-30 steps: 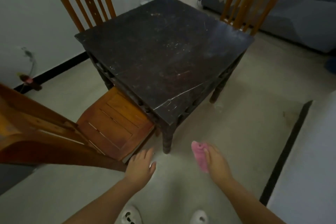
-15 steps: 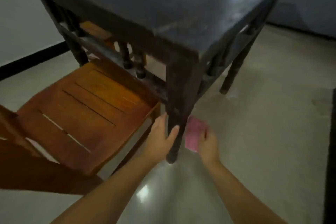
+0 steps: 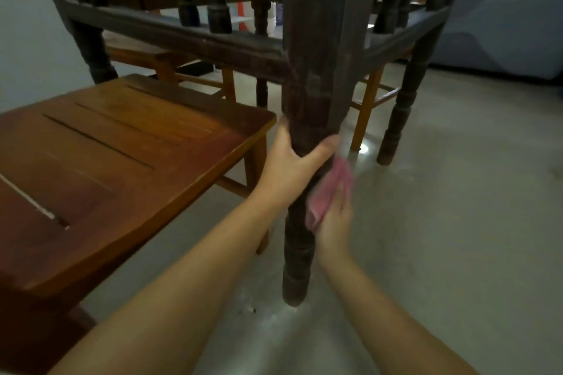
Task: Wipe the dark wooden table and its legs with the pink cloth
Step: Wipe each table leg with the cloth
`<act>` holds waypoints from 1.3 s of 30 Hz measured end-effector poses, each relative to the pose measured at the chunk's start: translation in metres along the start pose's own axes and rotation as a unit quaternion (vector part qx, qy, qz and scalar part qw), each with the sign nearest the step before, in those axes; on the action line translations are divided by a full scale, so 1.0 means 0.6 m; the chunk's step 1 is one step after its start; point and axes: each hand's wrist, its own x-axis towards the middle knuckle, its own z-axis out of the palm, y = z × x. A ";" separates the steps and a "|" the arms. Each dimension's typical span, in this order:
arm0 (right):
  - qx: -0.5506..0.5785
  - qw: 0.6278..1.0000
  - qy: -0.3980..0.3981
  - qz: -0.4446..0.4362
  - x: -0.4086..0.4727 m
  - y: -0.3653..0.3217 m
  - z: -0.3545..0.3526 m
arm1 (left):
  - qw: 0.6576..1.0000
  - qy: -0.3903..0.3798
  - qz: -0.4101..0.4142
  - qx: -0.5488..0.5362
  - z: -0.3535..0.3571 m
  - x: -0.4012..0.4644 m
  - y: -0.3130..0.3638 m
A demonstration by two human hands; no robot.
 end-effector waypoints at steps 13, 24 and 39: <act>-0.004 0.998 -0.031 0.061 0.040 0.007 -0.010 | 1.000 0.001 0.022 -0.002 -0.001 0.009 -0.022; -0.171 0.967 -0.038 0.184 0.005 0.211 -0.100 | 0.999 -0.005 0.033 -0.007 0.001 0.005 -0.020; -0.119 0.980 -0.115 0.106 -0.016 0.154 -0.095 | 0.999 0.004 0.042 -0.001 0.004 0.005 -0.022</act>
